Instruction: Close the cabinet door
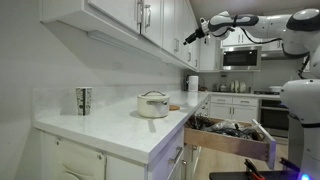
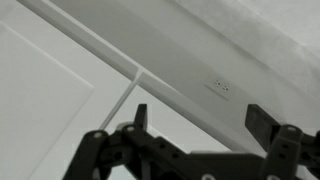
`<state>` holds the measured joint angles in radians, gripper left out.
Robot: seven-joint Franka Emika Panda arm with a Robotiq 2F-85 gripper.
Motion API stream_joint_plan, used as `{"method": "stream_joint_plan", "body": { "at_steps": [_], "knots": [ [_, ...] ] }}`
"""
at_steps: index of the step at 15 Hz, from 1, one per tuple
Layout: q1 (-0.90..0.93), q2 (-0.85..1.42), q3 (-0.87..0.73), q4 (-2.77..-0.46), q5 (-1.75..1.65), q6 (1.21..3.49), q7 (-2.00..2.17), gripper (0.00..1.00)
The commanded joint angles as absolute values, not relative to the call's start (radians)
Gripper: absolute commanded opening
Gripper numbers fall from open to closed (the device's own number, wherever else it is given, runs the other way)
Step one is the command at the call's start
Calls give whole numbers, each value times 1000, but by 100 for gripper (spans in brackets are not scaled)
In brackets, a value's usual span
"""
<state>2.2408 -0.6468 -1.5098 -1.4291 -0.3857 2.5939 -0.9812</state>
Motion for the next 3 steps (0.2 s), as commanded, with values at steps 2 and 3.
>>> {"method": "stream_joint_plan", "body": {
  "at_steps": [2, 3],
  "knots": [
    [2208, -620, -1513, -1430, -364, 2584, -993, 100],
    [2206, -618, -1513, -1430, -363, 2584, -993, 100]
  ]
}}
